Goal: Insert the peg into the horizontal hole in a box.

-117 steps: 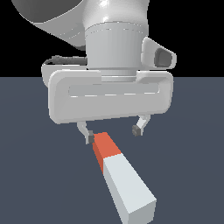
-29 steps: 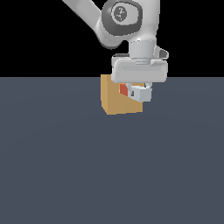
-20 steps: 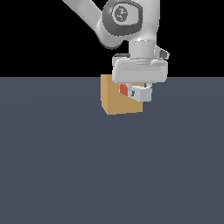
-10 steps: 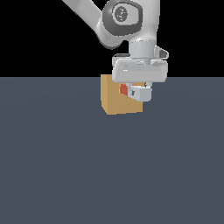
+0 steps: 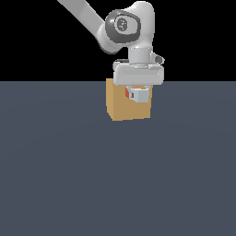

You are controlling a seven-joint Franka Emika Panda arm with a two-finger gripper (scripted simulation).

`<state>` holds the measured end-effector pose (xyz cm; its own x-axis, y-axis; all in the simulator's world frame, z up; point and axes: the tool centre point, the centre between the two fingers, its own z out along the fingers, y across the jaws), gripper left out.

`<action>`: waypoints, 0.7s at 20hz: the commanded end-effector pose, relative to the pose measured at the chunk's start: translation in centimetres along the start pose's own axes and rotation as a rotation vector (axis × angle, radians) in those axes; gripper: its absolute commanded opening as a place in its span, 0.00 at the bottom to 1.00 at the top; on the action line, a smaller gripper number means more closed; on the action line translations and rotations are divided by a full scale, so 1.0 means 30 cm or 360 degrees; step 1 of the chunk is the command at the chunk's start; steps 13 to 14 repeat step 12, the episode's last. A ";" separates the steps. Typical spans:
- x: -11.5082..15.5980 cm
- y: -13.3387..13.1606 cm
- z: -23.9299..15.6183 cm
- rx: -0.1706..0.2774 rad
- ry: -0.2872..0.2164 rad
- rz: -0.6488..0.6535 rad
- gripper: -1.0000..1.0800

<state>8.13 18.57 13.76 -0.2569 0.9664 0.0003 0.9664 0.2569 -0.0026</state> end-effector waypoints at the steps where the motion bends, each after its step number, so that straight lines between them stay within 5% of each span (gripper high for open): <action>1: 0.069 0.003 -0.010 -0.0009 0.0000 0.0000 0.00; 6: 0.139 0.005 -0.012 -0.0010 0.0000 0.0000 0.00; 14: 0.131 0.011 -0.012 -0.0010 0.0000 0.0000 0.00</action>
